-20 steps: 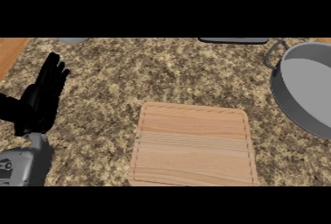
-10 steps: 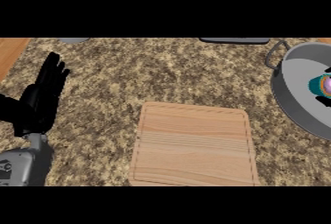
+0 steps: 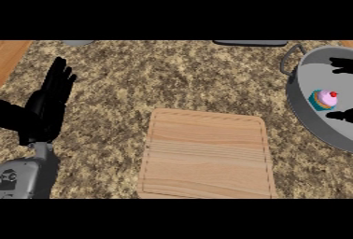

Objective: Pick the cupcake from the cutting board and place it in the pot

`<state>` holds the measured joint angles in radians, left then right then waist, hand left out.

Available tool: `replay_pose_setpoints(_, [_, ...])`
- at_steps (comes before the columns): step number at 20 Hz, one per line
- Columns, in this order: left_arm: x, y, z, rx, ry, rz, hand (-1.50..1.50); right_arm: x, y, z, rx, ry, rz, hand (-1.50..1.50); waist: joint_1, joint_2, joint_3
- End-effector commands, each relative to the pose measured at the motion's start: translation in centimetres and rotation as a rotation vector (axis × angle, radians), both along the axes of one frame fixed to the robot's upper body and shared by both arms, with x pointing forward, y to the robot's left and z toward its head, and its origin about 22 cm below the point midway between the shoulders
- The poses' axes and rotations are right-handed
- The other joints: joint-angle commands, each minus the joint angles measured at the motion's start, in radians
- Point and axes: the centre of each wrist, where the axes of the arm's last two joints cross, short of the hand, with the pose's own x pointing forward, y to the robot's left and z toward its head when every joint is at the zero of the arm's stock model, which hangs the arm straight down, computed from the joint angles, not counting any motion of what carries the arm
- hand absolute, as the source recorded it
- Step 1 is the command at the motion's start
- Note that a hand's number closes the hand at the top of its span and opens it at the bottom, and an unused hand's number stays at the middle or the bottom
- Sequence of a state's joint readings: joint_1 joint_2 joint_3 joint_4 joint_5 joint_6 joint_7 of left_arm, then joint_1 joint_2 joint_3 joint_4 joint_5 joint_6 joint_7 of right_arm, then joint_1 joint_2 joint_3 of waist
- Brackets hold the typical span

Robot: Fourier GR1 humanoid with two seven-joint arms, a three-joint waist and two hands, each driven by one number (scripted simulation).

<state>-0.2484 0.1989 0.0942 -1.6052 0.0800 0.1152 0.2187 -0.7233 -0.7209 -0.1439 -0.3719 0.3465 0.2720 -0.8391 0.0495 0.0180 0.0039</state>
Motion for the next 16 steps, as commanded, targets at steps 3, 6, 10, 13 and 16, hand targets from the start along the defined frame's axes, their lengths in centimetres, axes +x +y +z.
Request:
replay_pose_setpoints(3, [-0.1, 1.0, -1.4, -0.008, -0.002, 0.029, 0.0, -0.3, -1.6, 0.8, 0.338, -0.018, 0.047, -1.5, -0.012, 0.001, 0.0])
replay_pose_setpoints(6, [-0.3, 0.8, -0.3, -0.005, -0.012, 0.017, 0.0, -1.5, -3.5, 1.5, 0.396, -0.009, -0.002, -1.5, -0.002, 0.002, 0.001])
replay_pose_setpoints(10, [0.0, 0.8, -0.3, 0.001, -0.01, 0.014, 0.0, -3.0, -6.5, 4.8, 0.431, -0.017, -0.026, -1.5, -0.001, 0.007, 0.003])
replay_pose_setpoints(13, [0.3, -1.1, 0.1, -0.004, -0.002, -0.021, 0.0, -2.7, -6.7, 6.2, 0.452, -0.006, -0.046, -1.5, 0.012, 0.013, 0.005])
replay_pose_setpoints(16, [0.0, 0.7, 0.7, -0.01, -0.018, 0.006, 0.0, -5.5, -9.1, 6.3, 0.451, 0.02, -0.04, -1.5, -0.002, 0.008, 0.005])
